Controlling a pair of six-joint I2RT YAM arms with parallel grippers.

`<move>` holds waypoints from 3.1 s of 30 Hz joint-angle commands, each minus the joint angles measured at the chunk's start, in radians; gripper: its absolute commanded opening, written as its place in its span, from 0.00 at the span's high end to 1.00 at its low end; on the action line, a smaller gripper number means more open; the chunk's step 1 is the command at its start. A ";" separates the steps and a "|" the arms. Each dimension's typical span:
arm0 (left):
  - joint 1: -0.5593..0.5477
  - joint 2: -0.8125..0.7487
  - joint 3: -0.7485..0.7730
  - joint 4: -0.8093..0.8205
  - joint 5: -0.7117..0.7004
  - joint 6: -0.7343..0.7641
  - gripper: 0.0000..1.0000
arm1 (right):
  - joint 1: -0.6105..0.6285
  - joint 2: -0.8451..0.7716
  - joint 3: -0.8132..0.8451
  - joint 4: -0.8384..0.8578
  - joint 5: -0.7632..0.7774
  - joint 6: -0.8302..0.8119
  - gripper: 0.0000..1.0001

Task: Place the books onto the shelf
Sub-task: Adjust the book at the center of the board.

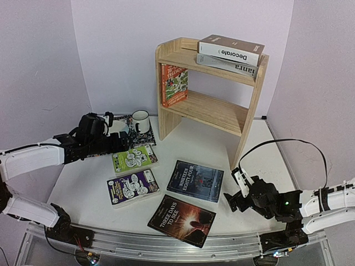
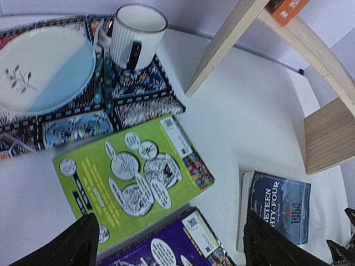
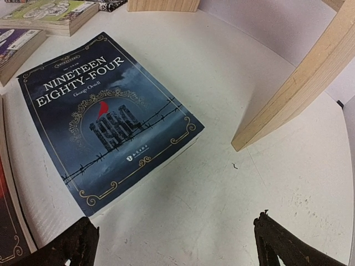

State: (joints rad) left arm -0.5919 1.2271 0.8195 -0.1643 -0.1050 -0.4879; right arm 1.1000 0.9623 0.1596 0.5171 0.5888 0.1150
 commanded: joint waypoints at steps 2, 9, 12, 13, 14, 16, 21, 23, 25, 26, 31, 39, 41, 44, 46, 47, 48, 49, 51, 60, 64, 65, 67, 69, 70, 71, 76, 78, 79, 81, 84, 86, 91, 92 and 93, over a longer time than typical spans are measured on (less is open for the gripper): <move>0.002 -0.101 -0.079 -0.111 0.022 -0.169 0.08 | -0.001 0.025 0.061 -0.004 -0.040 -0.009 0.02; 0.003 -0.210 -0.203 -0.199 0.036 -0.314 0.08 | 0.041 0.284 0.422 -0.227 -0.216 0.110 0.09; 0.010 -0.224 -0.249 -0.194 0.050 -0.330 0.11 | 0.066 0.406 0.533 -0.225 -0.261 0.113 0.09; 0.012 -0.224 -0.258 -0.193 0.057 -0.330 0.12 | 0.081 0.451 0.574 -0.227 -0.264 0.107 0.09; 0.014 -0.223 -0.264 -0.190 0.063 -0.328 0.12 | 0.099 0.500 0.616 -0.229 -0.267 0.096 0.09; 0.026 -0.224 -0.284 -0.180 0.072 -0.328 0.13 | 0.128 0.580 0.687 -0.229 -0.278 0.074 0.09; 0.123 -0.200 -0.339 -0.079 0.211 -0.294 0.15 | 0.166 0.752 0.843 -0.227 -0.317 0.032 0.09; 0.161 -0.163 -0.338 -0.055 0.274 -0.273 0.17 | 0.170 0.805 0.891 -0.227 -0.330 0.025 0.10; 0.181 -0.115 -0.325 -0.045 0.304 -0.251 0.17 | 0.173 0.849 0.932 -0.227 -0.348 0.019 0.10; 0.189 -0.095 -0.317 -0.043 0.313 -0.241 0.18 | 0.175 0.870 0.951 -0.227 -0.357 0.014 0.10; 0.219 -0.042 -0.310 -0.023 0.321 -0.216 0.20 | 0.187 0.955 1.024 -0.233 -0.371 -0.022 0.10; 0.230 0.048 -0.304 0.010 0.426 -0.188 0.26 | 0.192 0.990 1.041 -0.241 -0.376 -0.015 0.10; 0.230 0.065 -0.302 0.011 0.445 -0.181 0.27 | 0.192 0.988 1.031 -0.241 -0.378 -0.010 0.10; 0.230 0.078 -0.309 0.011 0.478 -0.180 0.27 | 0.192 0.986 1.015 -0.238 -0.387 0.003 0.10; 0.229 0.085 -0.314 0.011 0.527 -0.187 0.28 | 0.192 0.988 1.009 -0.233 -0.395 0.013 0.10; 0.228 0.087 -0.316 0.011 0.557 -0.197 0.28 | 0.192 0.990 1.008 -0.230 -0.395 0.018 0.10; 0.227 0.084 -0.323 0.012 0.583 -0.208 0.28 | 0.192 0.994 1.009 -0.228 -0.386 0.021 0.10; 0.225 0.077 -0.332 0.013 0.604 -0.221 0.28 | 0.192 0.999 1.011 -0.227 -0.373 0.025 0.10; 0.210 0.041 -0.355 0.014 0.617 -0.251 0.28 | 0.192 1.010 1.017 -0.227 -0.326 0.040 0.10; 0.159 -0.181 -0.389 -0.079 0.560 -0.253 0.26 | 0.190 1.044 1.027 -0.229 -0.225 0.101 0.11; 0.162 -0.146 -0.299 -0.183 0.408 -0.165 0.25 | 0.190 1.044 1.029 -0.235 -0.227 0.106 0.11; 0.161 -0.133 -0.279 -0.196 0.377 -0.152 0.25 | 0.190 1.045 1.030 -0.239 -0.223 0.107 0.10; 0.162 -0.107 -0.243 -0.210 0.311 -0.134 0.25 | 0.190 1.051 1.037 -0.254 -0.208 0.108 0.10; 0.164 -0.090 -0.216 -0.219 0.231 -0.125 0.24 | 0.190 1.064 1.053 -0.279 -0.184 0.119 0.09; 0.164 -0.082 -0.205 -0.219 0.203 -0.124 0.23 | 0.190 1.072 1.064 -0.291 -0.174 0.128 0.09; 0.163 -0.072 -0.197 -0.217 0.177 -0.121 0.22 | 0.190 1.077 1.073 -0.302 -0.170 0.136 0.09; 0.163 0.000 -0.176 -0.175 0.183 -0.077 0.22 | 0.190 1.077 1.080 -0.316 -0.175 0.174 0.08; 0.163 0.034 -0.183 -0.142 0.252 -0.055 0.24 | 0.190 1.076 1.080 -0.317 -0.175 0.181 0.08; 0.163 0.053 -0.188 -0.127 0.282 -0.044 0.24 | 0.190 1.081 1.084 -0.324 -0.168 0.186 0.08; 0.164 0.083 -0.196 -0.105 0.327 -0.035 0.25 | 0.190 1.096 1.098 -0.350 -0.130 0.191 0.08; 0.164 0.120 -0.210 -0.076 0.391 -0.031 0.26 | 0.190 1.123 1.122 -0.383 -0.084 0.195 0.08; 0.164 0.149 -0.216 -0.061 0.444 -0.026 0.26 | 0.190 1.132 1.129 -0.392 -0.066 0.195 0.08; 0.164 0.169 -0.241 -0.048 0.541 -0.045 0.26 | 0.186 1.156 1.161 -0.402 -0.035 0.173 0.07; 0.164 0.159 -0.252 -0.047 0.555 -0.053 0.26 | 0.183 1.165 1.177 -0.408 -0.030 0.166 0.07; 0.164 0.148 -0.263 -0.047 0.571 -0.061 0.26 | 0.180 1.173 1.193 -0.416 -0.024 0.159 0.07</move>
State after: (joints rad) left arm -0.4299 1.3993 0.5913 -0.2440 0.3552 -0.5389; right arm 1.2853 2.0920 1.2778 0.1697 0.4976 0.2885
